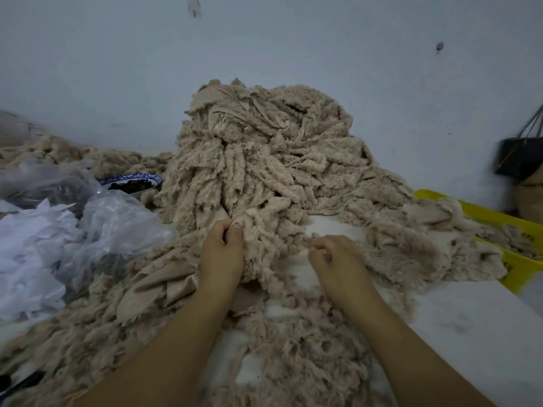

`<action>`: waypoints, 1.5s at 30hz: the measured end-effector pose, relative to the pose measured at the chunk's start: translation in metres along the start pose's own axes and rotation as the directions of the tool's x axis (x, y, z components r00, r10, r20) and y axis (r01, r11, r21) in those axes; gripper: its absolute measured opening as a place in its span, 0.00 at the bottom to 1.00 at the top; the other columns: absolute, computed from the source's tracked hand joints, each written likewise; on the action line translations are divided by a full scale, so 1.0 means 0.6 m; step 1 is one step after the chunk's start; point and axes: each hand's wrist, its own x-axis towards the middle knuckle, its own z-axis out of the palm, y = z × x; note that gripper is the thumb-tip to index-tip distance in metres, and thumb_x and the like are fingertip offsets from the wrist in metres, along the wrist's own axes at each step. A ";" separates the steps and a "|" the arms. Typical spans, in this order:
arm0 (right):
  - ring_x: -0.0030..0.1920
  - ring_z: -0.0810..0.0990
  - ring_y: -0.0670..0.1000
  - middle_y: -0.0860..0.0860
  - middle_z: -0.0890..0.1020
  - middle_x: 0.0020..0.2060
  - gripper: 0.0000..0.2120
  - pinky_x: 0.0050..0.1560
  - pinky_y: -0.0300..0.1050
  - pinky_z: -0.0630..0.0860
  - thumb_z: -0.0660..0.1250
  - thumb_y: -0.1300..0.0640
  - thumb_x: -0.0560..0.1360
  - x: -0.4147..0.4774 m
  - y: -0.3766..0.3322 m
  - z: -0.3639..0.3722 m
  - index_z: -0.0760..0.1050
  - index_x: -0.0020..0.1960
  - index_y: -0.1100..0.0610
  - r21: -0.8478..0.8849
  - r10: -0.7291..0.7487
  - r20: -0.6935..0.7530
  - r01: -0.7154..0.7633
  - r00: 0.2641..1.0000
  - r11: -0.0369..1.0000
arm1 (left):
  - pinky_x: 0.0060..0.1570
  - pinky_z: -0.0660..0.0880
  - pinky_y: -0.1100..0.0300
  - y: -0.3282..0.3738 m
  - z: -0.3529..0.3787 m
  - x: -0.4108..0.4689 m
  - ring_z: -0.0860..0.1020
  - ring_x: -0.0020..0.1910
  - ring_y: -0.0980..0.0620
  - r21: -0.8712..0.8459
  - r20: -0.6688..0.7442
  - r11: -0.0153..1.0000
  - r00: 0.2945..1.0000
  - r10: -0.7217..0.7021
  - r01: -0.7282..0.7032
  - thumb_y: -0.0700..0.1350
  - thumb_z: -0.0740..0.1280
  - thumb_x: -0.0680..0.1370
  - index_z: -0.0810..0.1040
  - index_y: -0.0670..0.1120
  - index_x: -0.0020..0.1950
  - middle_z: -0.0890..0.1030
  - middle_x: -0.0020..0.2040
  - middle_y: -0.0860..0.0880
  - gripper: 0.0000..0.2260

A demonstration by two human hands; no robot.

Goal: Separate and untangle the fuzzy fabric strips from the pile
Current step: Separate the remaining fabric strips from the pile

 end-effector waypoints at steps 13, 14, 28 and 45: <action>0.51 0.75 0.39 0.43 0.78 0.54 0.16 0.47 0.29 0.68 0.56 0.47 0.83 -0.010 -0.002 0.004 0.81 0.53 0.50 0.170 -0.034 0.011 0.031 0.999 0.985 | 0.38 0.71 0.58 0.002 0.001 -0.003 0.75 0.38 0.53 -0.016 -0.042 1.000 0.999 -0.012 0.011 0.48 0.60 0.83 0.77 0.51 0.50 0.78 0.41 0.52 0.07; 0.49 0.76 0.36 0.42 0.79 0.53 0.15 0.44 0.28 0.69 0.56 0.45 0.83 -0.010 0.003 0.001 0.81 0.50 0.48 0.208 0.003 0.029 -0.009 1.000 0.978 | 0.39 0.71 0.56 0.006 0.002 -0.006 0.75 0.38 0.52 -0.033 -0.018 0.999 1.000 -0.006 0.006 0.49 0.61 0.83 0.77 0.52 0.48 0.78 0.40 0.50 0.07; 0.32 0.61 0.53 0.52 0.65 0.31 0.17 0.35 0.50 0.59 0.65 0.42 0.69 -0.013 -0.036 -0.012 0.62 0.36 0.52 0.708 0.057 0.084 -0.100 0.995 0.699 | 0.35 0.74 0.63 0.033 0.024 -0.038 0.78 0.36 0.58 -0.182 0.215 0.983 0.976 0.045 -0.005 0.46 0.64 0.82 0.78 0.55 0.45 0.80 0.40 0.52 0.08; 0.37 0.61 0.55 0.55 0.65 0.36 0.16 0.38 0.50 0.60 0.65 0.57 0.75 -0.005 -0.037 -0.020 0.65 0.31 0.48 0.879 0.372 0.026 -0.198 0.928 0.433 | 0.37 0.75 0.48 0.002 0.010 -0.008 0.77 0.37 0.47 0.318 0.085 0.935 0.987 0.140 -0.160 0.47 0.61 0.83 0.70 0.51 0.48 0.78 0.39 0.49 0.04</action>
